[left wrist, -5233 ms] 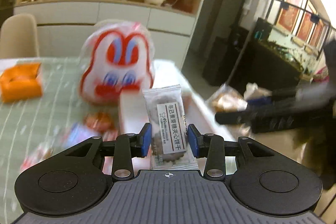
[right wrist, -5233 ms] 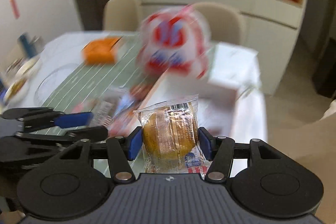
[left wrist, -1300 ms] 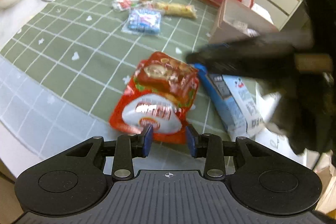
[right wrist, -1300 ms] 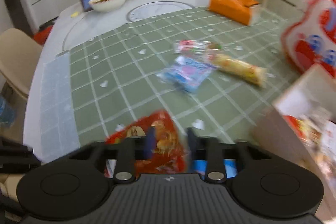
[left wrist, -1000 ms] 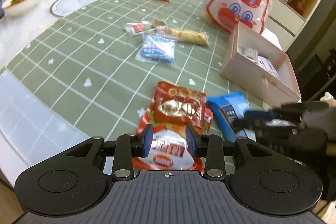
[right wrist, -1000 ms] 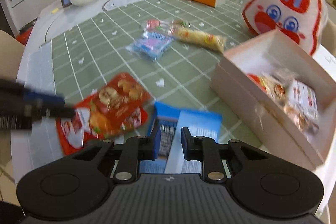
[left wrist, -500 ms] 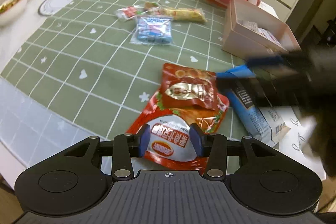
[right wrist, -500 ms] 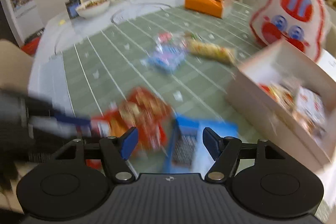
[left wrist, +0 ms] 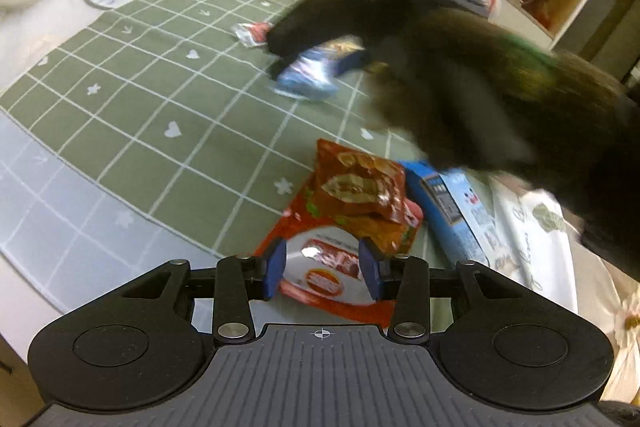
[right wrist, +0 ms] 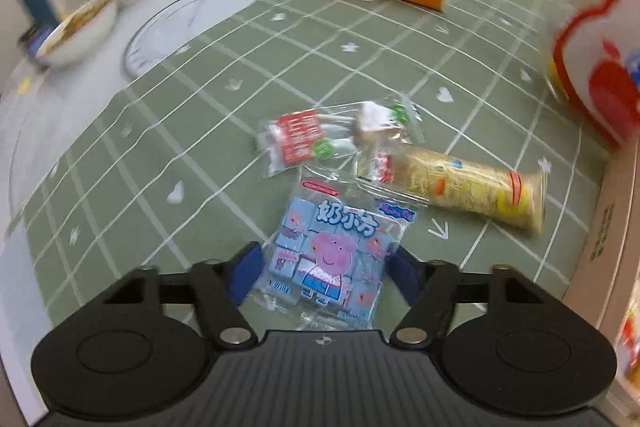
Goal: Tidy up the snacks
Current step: 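Grasp the Peppa Pig milk candy packet with the right tool, then grasp and lift a red packet with the left tool while the right tool holds the Peppa packet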
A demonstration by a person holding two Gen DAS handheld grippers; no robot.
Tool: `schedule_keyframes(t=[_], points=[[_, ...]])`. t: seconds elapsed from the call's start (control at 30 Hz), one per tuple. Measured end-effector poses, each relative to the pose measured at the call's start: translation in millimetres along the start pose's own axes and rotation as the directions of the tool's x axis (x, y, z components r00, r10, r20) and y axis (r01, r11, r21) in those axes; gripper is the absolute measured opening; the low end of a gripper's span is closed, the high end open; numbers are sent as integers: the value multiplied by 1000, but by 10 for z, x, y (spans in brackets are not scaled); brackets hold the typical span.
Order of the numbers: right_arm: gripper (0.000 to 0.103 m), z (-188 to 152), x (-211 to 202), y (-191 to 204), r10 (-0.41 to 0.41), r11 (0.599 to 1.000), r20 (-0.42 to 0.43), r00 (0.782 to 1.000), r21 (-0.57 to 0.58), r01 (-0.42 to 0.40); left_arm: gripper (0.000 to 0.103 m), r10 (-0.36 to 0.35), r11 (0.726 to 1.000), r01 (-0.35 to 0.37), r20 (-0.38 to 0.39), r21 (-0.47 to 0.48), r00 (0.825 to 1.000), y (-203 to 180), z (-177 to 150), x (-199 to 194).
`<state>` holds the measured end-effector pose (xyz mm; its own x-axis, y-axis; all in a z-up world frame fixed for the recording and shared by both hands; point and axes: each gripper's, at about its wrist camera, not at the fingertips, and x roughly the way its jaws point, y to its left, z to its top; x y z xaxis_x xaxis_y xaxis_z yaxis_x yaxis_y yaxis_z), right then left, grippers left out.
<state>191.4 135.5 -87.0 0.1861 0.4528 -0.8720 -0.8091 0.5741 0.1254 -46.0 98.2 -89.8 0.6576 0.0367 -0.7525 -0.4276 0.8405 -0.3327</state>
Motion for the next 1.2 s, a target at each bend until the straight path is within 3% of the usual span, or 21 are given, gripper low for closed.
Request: schedule_keyframes(t=[0.1, 0.23, 0.37, 0.57, 0.67, 0.8, 0.87, 0.93, 1.0, 1.07, 1.13, 1.2], points=[[60, -287, -356, -127, 6, 998, 22, 1000, -69, -4, 45, -1, 1000, 1, 9, 12, 1000, -26, 113, 64], [61, -815, -765, -396, -80, 990, 53, 995, -109, 85, 45, -10, 998, 10, -1, 62, 1000, -223, 289, 219], [61, -1297, -967, -702, -142, 989, 45, 989, -30, 143, 45, 38, 990, -32, -35, 138, 999, -451, 410, 456], [61, -1775, -1205, -936, -93, 990, 98, 991, 114, 82, 45, 110, 974, -93, -71, 206, 991, -648, 459, 648], [61, -1860, -1219, -912, -90, 993, 112, 990, 85, 81, 45, 103, 972, -81, -91, 220, 990, -658, 413, 569], [61, -1778, -1159, -893, -94, 995, 123, 988, 51, 88, 44, 35, 965, 9, -160, 264, 986, -687, 233, 433], [61, -1728, -1116, -894, -94, 994, 129, 987, 58, 87, 45, 67, 937, -13, -144, 349, 987, -724, 133, 400], [61, -1677, -1088, -867, -95, 995, 132, 987, 54, 88, 47, 152, 918, -89, -135, 387, 979, -676, 116, 411], [61, -1660, -1075, -840, -94, 995, 135, 986, 38, 90, 56, 157, 939, -101, -149, 328, 976, -516, 153, 397], [61, -1669, -1076, -840, -88, 996, 136, 987, 34, 84, 58, 181, 950, -134, -149, 282, 972, -392, 202, 366], [61, -1691, -1077, -877, -79, 996, 134, 988, 48, 73, 51, 213, 948, -173, -132, 267, 968, -364, 255, 339], [61, -1714, -1083, -913, -74, 996, 134, 988, 65, 66, 47, 152, 974, -124, -139, 190, 979, -342, 344, 333]])
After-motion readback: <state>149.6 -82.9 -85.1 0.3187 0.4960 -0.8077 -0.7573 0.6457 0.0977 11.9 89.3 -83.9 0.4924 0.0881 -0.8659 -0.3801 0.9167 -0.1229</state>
